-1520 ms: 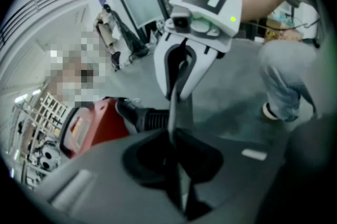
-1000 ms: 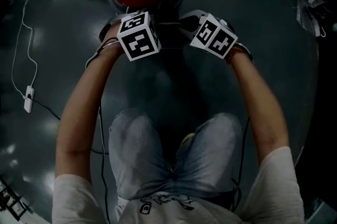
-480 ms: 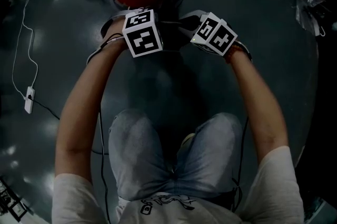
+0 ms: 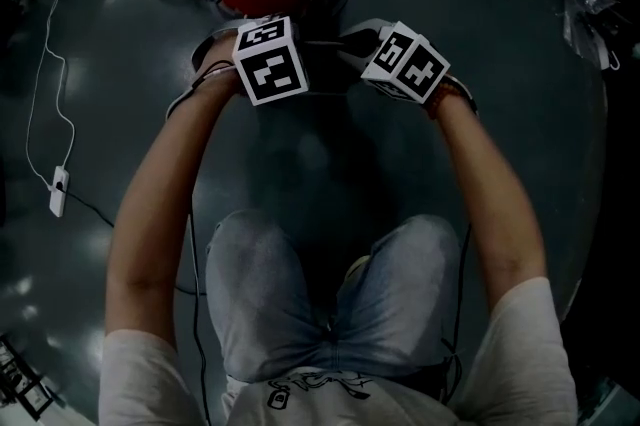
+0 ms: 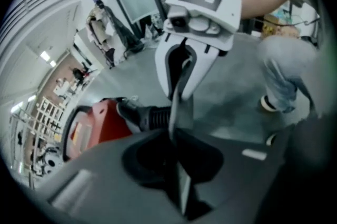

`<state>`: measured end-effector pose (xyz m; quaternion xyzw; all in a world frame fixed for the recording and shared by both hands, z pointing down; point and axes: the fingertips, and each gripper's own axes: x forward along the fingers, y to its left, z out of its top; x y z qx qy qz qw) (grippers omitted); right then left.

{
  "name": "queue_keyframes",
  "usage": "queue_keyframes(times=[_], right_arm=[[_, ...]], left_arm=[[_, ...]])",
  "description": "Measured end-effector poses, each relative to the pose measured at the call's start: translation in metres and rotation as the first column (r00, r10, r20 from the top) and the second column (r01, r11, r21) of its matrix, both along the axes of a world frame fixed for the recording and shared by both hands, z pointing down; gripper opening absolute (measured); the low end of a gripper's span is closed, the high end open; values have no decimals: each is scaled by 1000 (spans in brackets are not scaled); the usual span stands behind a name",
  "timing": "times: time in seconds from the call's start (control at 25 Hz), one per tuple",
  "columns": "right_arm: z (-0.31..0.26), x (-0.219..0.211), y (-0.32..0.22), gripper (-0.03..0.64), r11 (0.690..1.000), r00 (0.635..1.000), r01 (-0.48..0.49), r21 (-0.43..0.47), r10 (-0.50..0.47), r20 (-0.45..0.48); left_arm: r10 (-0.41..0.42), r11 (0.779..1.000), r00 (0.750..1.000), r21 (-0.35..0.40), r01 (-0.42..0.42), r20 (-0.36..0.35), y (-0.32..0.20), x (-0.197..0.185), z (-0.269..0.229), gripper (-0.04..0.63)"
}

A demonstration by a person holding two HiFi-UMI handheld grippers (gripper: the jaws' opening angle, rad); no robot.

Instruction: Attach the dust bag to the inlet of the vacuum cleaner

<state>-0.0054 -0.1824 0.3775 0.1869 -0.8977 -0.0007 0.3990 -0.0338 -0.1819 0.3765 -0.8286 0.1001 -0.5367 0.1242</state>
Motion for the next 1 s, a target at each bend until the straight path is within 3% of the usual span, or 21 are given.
queue_keyframes(times=[0.08,0.16,0.24,0.32,0.4,0.48,0.64,0.72,0.84,0.92,1.0], right_arm=[[2,3,-1,44,999,998,-34,-36,36,55],[3,3,-2,44,1000,999,-23,-21,24,29],[1,-1,-2,44,998,995,42,42,-38,-89],[-3,-7,-2,44,986,969,136,97,-112,-222],[-4,-10,-2,46,975,947,192,112,-154,-283],[-2,-8,-3,45,981,961,168,94,-142,-237],[1,5,-9,44,1000,999,17,14,-16,-32],[2,8,-10,44,1000,1000,-14,-2,14,-8],[0,5,-11,44,997,993,37,66,-29,-110],[-2,-1,-11,46,984,969,123,129,-91,-231],[-5,-5,-12,46,970,947,182,159,-129,-296]], left_arm=[[35,999,999,1,-35,42,-2,5,-1,41],[28,1000,999,-11,-28,18,-2,6,-1,41],[-20,999,998,-33,17,-65,-1,2,1,40],[-78,995,986,-66,69,-146,0,-5,4,37],[-114,991,975,-88,99,-188,1,-8,7,34],[-105,993,980,-75,94,-171,0,-7,8,34],[-1,1000,1000,-7,1,-30,-9,6,1,38],[22,1000,1000,-2,-22,-6,-11,10,-1,40],[-28,999,996,-39,24,-89,-11,7,1,38],[-86,994,983,-85,73,-160,-9,1,6,34],[-118,989,974,-113,98,-192,-9,-3,9,32]])
